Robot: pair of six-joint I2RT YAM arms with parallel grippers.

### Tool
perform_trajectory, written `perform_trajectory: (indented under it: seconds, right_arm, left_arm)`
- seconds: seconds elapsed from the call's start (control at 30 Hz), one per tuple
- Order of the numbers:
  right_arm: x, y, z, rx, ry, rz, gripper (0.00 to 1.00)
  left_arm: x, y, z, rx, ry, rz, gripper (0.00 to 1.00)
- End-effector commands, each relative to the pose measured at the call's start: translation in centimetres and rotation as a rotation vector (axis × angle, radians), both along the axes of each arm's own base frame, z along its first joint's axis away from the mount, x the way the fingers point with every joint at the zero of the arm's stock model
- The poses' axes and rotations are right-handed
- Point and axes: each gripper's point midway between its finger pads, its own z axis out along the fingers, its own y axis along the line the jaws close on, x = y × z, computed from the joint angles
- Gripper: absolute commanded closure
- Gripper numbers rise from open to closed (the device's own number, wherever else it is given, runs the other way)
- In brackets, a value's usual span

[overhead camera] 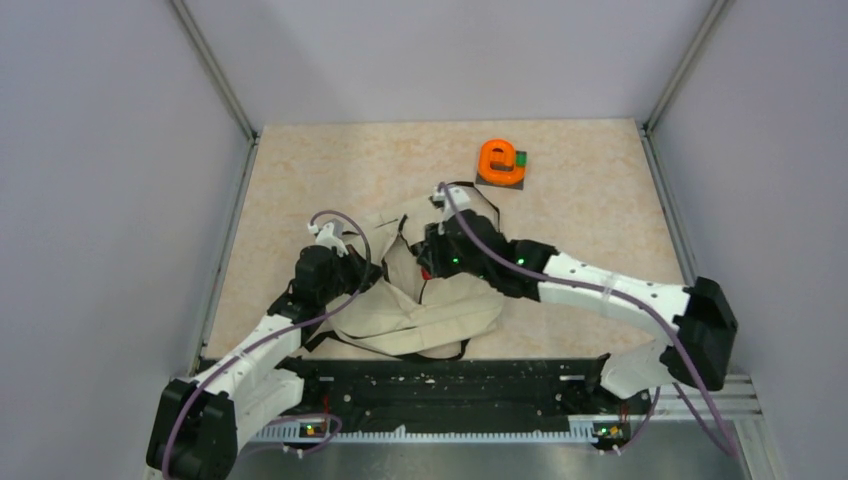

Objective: Pack the student bag
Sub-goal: Place the stationery in the student bag.

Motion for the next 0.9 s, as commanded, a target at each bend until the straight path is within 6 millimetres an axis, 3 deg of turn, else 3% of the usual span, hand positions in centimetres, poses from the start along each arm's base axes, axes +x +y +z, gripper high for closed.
perform_trajectory:
  seconds: [0.0, 0.13, 0.23, 0.43, 0.87]
  right_arm:
    - [-0.3, 6.8, 1.5, 0.040, -0.046, 0.057, 1.00]
    - [-0.5, 9.9, -1.7, -0.029, -0.005, 0.074, 1.00]
    - [0.3, 10.2, -4.2, -0.121, 0.007, 0.028, 1.00]
    - [2.4, 7.5, -7.5, -0.312, -0.028, -0.107, 1.00]
    - [3.7, 1.2, -9.5, -0.654, -0.088, -0.263, 1.00]
  left_arm:
    - [1.2, 0.1, 2.2, -0.024, -0.093, 0.021, 1.00]
    - [1.1, 0.2, 2.2, -0.024, -0.096, 0.022, 1.00]
    - [1.1, 0.2, 2.3, -0.025, -0.097, 0.023, 1.00]
    - [1.0, 0.2, 2.4, -0.022, -0.104, 0.022, 1.00]
    - [1.1, 0.3, 2.3, -0.010, -0.103, 0.019, 1.00]
